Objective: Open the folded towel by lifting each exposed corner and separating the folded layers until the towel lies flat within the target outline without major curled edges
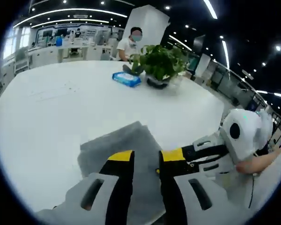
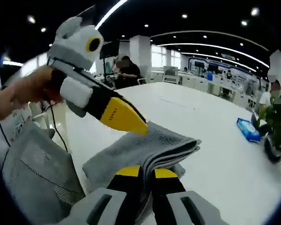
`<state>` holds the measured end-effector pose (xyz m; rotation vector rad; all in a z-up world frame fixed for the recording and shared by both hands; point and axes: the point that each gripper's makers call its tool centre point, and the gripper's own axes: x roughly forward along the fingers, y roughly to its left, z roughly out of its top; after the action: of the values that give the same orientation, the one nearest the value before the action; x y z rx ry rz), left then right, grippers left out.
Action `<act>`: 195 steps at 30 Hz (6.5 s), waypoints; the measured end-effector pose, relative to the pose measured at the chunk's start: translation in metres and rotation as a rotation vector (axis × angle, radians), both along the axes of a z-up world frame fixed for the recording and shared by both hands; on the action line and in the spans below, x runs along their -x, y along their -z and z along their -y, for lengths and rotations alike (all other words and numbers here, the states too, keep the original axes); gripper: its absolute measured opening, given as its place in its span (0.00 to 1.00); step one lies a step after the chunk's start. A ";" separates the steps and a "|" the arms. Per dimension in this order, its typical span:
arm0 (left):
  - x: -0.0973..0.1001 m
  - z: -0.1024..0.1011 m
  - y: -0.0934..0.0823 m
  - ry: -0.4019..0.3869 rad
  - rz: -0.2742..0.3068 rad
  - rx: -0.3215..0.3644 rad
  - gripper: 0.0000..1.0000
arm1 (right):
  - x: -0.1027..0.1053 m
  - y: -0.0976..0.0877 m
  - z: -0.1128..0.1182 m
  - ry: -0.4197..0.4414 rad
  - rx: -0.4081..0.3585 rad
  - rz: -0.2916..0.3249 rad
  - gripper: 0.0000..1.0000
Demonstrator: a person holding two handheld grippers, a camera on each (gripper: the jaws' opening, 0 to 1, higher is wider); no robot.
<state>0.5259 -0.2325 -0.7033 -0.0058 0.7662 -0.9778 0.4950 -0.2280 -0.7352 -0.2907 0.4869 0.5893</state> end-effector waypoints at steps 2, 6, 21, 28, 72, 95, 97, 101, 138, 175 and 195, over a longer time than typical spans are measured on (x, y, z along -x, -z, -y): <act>0.002 0.004 0.006 0.012 -0.023 -0.041 0.22 | -0.001 -0.004 -0.002 -0.022 0.044 0.043 0.05; -0.002 0.009 0.007 -0.005 -0.030 -0.049 0.22 | 0.000 -0.008 -0.007 -0.090 0.152 0.128 0.04; 0.004 0.001 0.013 -0.046 -0.128 -0.038 0.09 | 0.000 -0.005 -0.017 -0.171 0.257 0.188 0.04; 0.003 -0.001 0.015 -0.032 -0.079 -0.065 0.04 | 0.003 -0.005 -0.020 -0.133 0.088 0.101 0.07; -0.016 -0.092 -0.008 -0.193 -0.040 -0.082 0.04 | -0.012 0.088 0.018 -0.042 0.088 -0.287 0.00; -0.014 -0.113 0.019 -0.214 -0.054 -0.153 0.04 | 0.001 0.090 0.096 0.201 0.035 -0.341 0.00; -0.014 -0.124 0.026 -0.228 -0.063 -0.177 0.04 | 0.000 0.090 0.096 0.203 0.032 -0.341 0.00; -0.015 -0.144 0.044 -0.257 -0.084 -0.215 0.04 | 0.000 0.090 0.096 0.208 0.022 -0.340 0.00; -0.021 -0.181 0.114 -0.272 -0.056 -0.377 0.09 | -0.003 0.078 0.093 0.240 -0.066 -0.327 0.00; 0.005 -0.097 0.123 0.077 0.069 -0.448 0.07 | 0.031 0.094 0.017 -0.087 0.059 -0.414 0.00; 0.026 -0.087 0.124 0.085 0.019 -0.428 0.05 | 0.009 0.095 0.034 -0.020 0.107 -0.376 0.00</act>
<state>0.5000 -0.1456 -0.8275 0.4098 0.9516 -0.8764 0.4857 -0.2624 -0.8307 -0.2870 0.8811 0.6410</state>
